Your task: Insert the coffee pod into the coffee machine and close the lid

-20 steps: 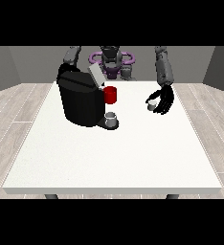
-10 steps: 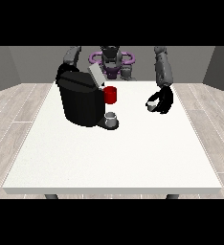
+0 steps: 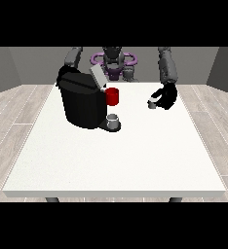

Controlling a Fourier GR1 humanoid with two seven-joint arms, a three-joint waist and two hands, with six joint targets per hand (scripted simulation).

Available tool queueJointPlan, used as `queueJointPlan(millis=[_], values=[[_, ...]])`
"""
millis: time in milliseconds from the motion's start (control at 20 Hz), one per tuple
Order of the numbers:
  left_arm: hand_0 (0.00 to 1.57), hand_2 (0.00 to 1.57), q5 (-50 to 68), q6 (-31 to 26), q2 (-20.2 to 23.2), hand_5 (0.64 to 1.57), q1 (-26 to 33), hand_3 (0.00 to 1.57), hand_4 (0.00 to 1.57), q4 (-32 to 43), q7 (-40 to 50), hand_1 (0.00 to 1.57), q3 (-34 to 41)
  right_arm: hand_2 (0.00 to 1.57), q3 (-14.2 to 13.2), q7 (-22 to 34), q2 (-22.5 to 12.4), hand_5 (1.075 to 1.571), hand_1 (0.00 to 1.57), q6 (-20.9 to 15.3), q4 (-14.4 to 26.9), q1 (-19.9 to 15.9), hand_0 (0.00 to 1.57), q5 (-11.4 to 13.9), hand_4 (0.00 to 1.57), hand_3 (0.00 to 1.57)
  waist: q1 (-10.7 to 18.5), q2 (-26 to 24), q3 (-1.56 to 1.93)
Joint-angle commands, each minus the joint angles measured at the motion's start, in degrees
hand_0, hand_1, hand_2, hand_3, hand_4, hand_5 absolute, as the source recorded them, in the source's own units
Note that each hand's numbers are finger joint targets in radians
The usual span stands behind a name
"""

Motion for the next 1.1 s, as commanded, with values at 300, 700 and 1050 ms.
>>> queueJointPlan(millis=[300,700,1050], values=[[1.26,1.33,-1.01,-8.79,-0.98,1.571,-6.27,1.29,0.54,-5.88,3.15,1.26,-2.18,0.0,-2.15,-2.72,-0.51,1.571,0.0,1.32,8.75,-1.4,0.0,-1.26,0.51,0.0,2.54,-5.4,0.01],[1.25,1.33,-0.8,-12.2,-0.36,1.571,-12.52,1.29,0.57,-5.6,9.16,1.25,-0.28,0.0,0.67,-1.52,0.87,1.571,0.0,2.49,6.81,-0.3,0.0,-1.01,0.48,0.0,-1.75,-6.71,0.0],[1.02,1.21,-1.45,-11.91,-0.5,1.571,-16.99,1.23,0.5,-7.43,11.12,1.02,0.65,0.0,-0.35,-4.36,0.74,1.571,0.0,2.21,7.58,-1.37,0.0,-1.63,0.52,0.0,-2.74,-4.41,0.0]])
